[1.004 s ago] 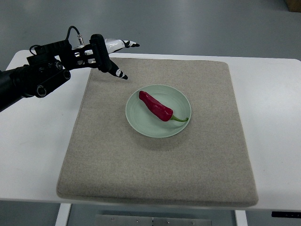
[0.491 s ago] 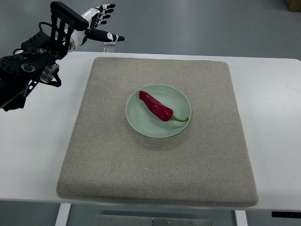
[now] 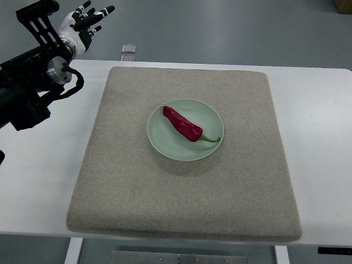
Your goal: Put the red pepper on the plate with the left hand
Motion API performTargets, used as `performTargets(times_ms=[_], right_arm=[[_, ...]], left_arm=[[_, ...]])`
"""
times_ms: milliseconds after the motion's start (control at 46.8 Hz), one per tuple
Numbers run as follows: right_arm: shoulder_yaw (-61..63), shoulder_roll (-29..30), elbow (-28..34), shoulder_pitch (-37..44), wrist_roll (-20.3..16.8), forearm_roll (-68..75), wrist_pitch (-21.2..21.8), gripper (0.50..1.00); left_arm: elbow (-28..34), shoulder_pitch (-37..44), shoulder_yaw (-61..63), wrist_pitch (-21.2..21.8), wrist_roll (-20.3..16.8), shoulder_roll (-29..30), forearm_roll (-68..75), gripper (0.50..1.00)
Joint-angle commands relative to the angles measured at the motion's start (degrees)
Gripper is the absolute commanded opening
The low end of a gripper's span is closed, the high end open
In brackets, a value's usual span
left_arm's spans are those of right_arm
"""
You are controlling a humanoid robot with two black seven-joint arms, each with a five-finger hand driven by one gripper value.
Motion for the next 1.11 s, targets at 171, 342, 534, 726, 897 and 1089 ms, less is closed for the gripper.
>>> performTargets(times_ms=[171, 342, 534, 726, 897, 1089], right_arm=[[0.0, 0.0, 0.0, 0.0, 0.0, -0.1, 0.0, 0.93], [0.0, 0.0, 0.0, 0.0, 0.0, -0.1, 0.0, 0.928], [0.0, 0.0, 0.0, 0.0, 0.0, -0.1, 0.0, 0.928], [0.0, 0.0, 0.0, 0.0, 0.0, -0.1, 0.0, 0.928], [0.0, 0.0, 0.0, 0.0, 0.0, 0.0, 0.0, 0.928], [0.0, 0.0, 0.0, 0.0, 0.0, -0.1, 0.0, 0.928]], left_arm=[[2.3, 1.9, -4.8, -7.8, 0.1, -2.6, -5.1, 0.992], [7.1, 3.9, -9.8, -17.8, -0.2, -5.3, -5.2, 0.992], [8.2, 4.8, -11.8, -20.6, -0.6, -5.3, -5.3, 0.992], [8.1, 5.2, -11.8, -20.6, -0.8, -4.7, -4.3, 0.992], [8.2, 5.5, -11.7, -20.8, -0.9, -4.5, -4.1, 0.992], [8.2, 5.5, -11.7, -21.0, -0.9, -4.4, -4.1, 0.992]])
